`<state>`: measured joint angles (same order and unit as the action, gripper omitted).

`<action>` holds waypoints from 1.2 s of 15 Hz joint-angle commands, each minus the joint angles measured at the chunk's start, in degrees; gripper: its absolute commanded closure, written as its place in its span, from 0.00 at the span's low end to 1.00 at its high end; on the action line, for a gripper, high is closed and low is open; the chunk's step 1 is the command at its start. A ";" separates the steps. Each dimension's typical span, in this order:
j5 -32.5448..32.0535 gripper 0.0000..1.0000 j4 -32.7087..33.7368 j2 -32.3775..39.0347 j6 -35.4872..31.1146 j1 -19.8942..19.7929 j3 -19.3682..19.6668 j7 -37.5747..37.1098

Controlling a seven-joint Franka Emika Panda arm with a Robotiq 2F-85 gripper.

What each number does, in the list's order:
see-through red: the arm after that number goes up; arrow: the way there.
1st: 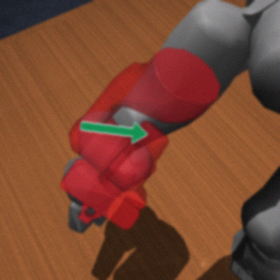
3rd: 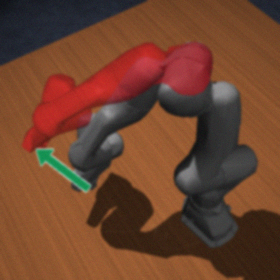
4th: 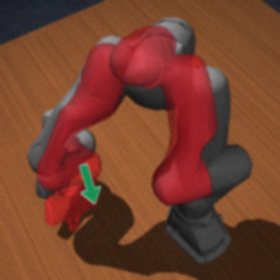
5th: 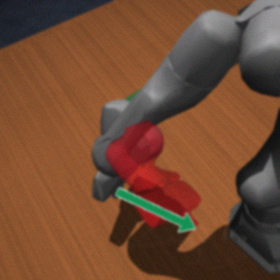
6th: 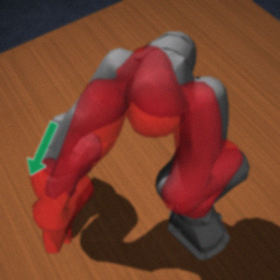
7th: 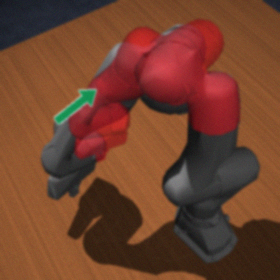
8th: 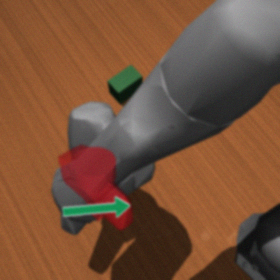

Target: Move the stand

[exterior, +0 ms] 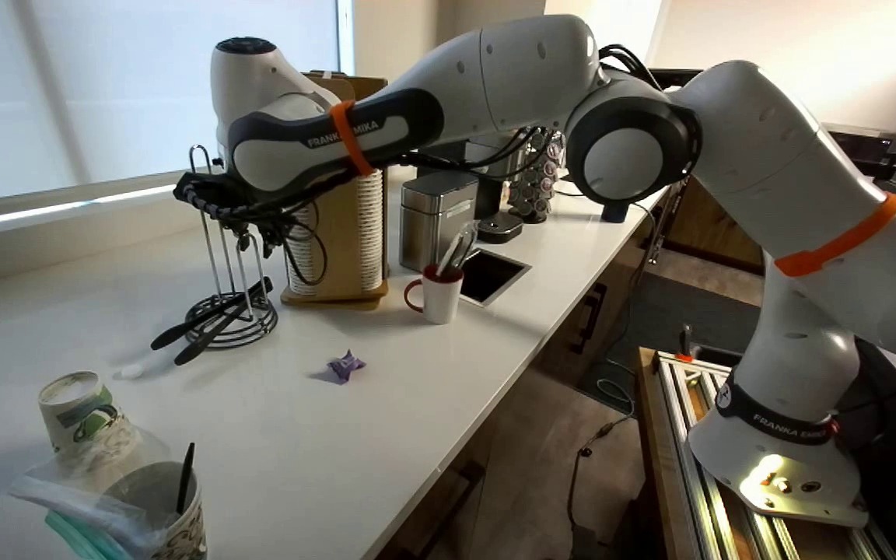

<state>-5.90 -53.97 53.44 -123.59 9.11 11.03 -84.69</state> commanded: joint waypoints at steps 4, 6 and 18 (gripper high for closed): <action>-1.34 1.00 3.47 -0.62 10.50 1.19 0.30 -4.88; -2.09 0.98 3.70 -1.64 15.25 2.05 0.18 -4.60; 6.60 0.98 -2.16 -12.57 25.78 1.59 -4.44 2.68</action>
<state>-2.35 -51.89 46.02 -101.17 11.98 8.73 -85.20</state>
